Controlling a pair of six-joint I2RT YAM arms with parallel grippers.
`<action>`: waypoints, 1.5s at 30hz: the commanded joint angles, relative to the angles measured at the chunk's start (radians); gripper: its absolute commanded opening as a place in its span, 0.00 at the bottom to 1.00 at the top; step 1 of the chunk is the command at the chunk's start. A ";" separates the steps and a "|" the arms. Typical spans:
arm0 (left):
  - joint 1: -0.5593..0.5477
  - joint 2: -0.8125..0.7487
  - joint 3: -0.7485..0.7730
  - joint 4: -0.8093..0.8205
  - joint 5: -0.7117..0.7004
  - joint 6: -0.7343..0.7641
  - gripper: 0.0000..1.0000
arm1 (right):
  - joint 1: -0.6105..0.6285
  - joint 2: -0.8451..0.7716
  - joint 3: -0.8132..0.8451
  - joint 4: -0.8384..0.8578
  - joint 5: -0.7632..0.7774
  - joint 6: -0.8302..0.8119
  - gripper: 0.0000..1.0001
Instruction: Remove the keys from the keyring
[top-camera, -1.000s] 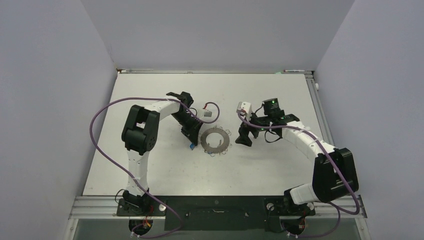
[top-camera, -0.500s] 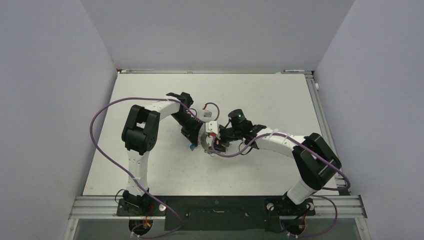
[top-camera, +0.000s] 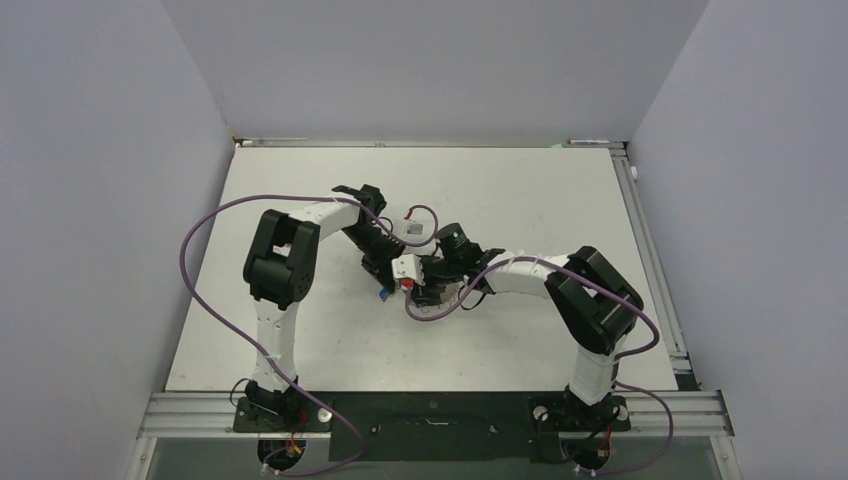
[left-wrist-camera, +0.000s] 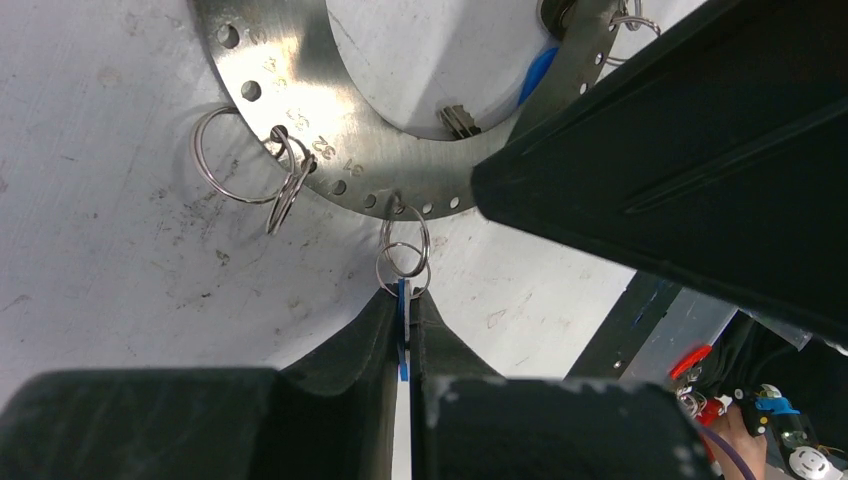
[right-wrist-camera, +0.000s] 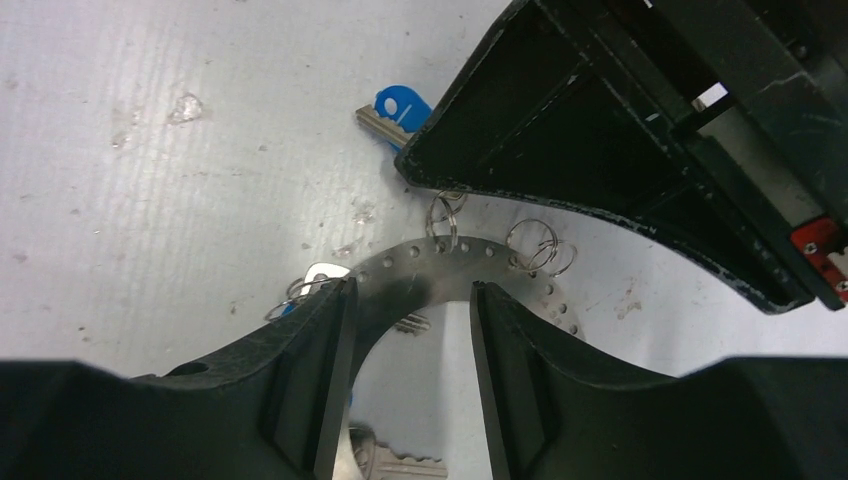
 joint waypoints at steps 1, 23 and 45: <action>0.006 -0.010 0.000 0.005 0.022 0.004 0.00 | 0.009 0.029 0.079 0.018 0.001 -0.041 0.44; 0.005 -0.013 0.002 0.015 0.039 -0.011 0.00 | 0.047 0.153 0.221 -0.150 0.030 -0.157 0.32; 0.074 -0.062 -0.042 0.023 0.117 -0.061 0.00 | -0.088 0.062 0.177 0.058 -0.206 0.206 0.05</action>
